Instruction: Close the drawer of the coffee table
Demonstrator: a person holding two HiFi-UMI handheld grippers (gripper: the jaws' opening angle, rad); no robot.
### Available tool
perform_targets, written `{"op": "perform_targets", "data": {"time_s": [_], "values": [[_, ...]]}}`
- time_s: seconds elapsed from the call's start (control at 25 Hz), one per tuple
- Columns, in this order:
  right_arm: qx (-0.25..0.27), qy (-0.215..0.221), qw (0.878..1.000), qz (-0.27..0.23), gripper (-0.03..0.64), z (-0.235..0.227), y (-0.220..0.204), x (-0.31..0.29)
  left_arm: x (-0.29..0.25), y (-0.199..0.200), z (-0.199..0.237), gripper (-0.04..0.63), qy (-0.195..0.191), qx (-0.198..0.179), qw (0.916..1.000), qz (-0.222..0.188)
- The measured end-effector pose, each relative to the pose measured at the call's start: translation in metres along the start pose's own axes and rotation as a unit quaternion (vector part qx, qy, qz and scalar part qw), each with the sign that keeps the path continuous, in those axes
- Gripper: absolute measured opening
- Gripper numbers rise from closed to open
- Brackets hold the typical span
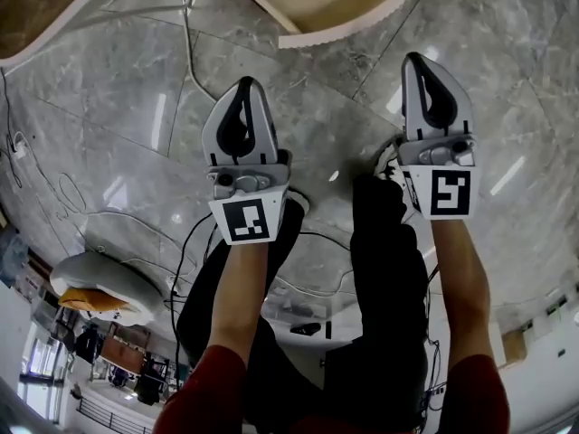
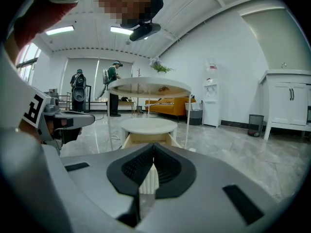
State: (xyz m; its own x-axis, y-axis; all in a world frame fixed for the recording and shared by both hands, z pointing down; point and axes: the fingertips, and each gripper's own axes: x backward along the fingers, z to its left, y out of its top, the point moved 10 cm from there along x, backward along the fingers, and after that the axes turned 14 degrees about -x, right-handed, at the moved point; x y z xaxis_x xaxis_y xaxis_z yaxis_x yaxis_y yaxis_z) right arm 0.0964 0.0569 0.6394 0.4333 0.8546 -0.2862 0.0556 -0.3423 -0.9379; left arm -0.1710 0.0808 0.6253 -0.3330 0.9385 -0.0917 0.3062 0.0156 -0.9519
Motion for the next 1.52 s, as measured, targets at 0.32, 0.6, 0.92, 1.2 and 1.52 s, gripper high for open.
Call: {"op": "perform_targets", "data": {"time_s": [0.32,0.6,0.92,1.2,1.52], "values": [[-0.006,0.012,0.999,-0.032,0.023,-0.029,-0.110,-0.039,-0.010,-0.120,-0.042,0.012,0.058,0.025,0.9980,0.000],[-0.021,0.013,0.999,-0.028,0.023,-0.043,-0.147,-0.052,-0.015,-0.171,-0.066,0.012,0.090,0.003,0.9958,-0.014],[-0.035,0.012,0.999,-0.029,0.023,-0.055,-0.153,-0.051,-0.014,-0.181,-0.073,0.012,0.122,-0.022,0.9922,0.011],[-0.026,0.033,0.999,-0.023,0.024,-0.054,-0.156,-0.056,-0.018,-0.172,-0.093,0.012,0.091,-0.023,0.9956,0.006],[-0.027,0.036,0.999,-0.025,0.026,-0.056,-0.156,-0.059,-0.022,-0.173,-0.101,0.012,0.081,-0.018,0.9965,0.002]]}}
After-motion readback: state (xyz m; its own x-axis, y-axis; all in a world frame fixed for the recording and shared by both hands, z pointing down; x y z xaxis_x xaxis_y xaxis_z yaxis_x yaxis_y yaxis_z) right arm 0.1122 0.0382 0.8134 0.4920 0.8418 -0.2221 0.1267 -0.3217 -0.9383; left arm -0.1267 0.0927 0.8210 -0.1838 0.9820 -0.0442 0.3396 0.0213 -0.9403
